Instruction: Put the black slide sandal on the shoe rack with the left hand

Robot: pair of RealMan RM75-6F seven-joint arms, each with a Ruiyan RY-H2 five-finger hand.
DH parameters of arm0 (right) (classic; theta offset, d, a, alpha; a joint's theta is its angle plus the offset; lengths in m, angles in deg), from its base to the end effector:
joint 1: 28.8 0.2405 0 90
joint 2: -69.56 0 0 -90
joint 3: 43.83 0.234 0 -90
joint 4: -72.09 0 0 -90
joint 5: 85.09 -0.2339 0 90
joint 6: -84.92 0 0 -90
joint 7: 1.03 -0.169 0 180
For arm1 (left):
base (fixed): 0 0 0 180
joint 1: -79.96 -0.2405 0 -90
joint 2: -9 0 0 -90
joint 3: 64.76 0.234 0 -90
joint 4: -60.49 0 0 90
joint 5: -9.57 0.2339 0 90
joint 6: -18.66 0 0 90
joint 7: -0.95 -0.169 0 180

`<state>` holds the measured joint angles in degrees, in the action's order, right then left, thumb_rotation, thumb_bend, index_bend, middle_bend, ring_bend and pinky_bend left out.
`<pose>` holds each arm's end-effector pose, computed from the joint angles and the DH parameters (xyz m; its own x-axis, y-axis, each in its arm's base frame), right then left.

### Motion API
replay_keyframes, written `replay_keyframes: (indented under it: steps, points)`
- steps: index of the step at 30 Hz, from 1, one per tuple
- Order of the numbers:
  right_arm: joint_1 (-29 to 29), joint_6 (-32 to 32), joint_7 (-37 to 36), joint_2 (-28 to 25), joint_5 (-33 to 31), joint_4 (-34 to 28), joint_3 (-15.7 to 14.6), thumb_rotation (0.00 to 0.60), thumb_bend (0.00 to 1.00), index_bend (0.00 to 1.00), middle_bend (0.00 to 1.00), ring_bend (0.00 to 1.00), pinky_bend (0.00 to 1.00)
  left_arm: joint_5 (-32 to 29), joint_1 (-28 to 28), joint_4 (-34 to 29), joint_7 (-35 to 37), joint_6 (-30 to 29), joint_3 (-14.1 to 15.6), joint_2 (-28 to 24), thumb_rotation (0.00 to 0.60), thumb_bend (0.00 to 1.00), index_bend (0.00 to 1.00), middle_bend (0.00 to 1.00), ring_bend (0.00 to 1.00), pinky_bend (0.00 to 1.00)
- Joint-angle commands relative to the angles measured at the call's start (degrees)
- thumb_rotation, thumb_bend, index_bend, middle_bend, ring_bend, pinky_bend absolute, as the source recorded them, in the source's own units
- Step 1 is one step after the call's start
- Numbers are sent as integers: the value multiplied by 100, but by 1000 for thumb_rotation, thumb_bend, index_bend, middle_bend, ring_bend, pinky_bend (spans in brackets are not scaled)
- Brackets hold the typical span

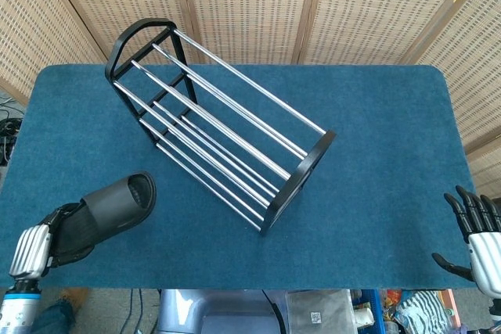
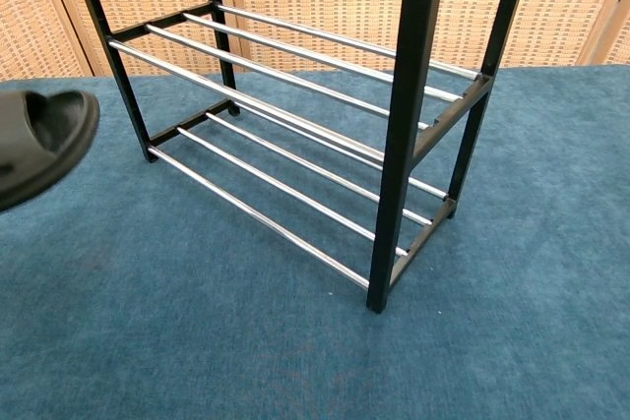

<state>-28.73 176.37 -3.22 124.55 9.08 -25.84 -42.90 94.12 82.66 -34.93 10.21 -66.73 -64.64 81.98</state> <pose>-0.2835 -0.1725 0.1670 0.4189 0.0389 0.9072 -0.9039 -0.0776 0.4206 -0.2811 0.1806 0.0694 0.0365 0.0641 0.9973 0.9974 0.0602 -0.0404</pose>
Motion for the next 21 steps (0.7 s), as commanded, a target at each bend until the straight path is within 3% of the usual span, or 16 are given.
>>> replay_keyframes:
  steps: [1, 12, 16, 21]
  points:
    - [-1, 0, -23, -13, -10, -6, 3, 600, 0, 0, 0, 0, 0, 48, 43, -380, -87, -126, -175, -228, 600, 399, 496, 459, 409, 496]
    - [-13, 10, -75, -48, -23, -22, 2, 600, 0, 0, 0, 0, 0, -1265, 1037, -1866, -1744, 786, -1248, -764, 600, 402, 496, 467, 421, 496]
    - [6, -40, -70, -52, -54, -26, 7, 600, 0, 0, 0, 0, 0, -2369, 1650, -2389, -2725, 1315, -1662, -905, 600, 403, 496, 468, 422, 496]
    - [22, -81, -76, -60, -102, -30, 21, 600, 0, 0, 0, 0, 0, -3289, 2268, -2470, -3494, 1314, -2050, -607, 600, 403, 496, 468, 422, 496]
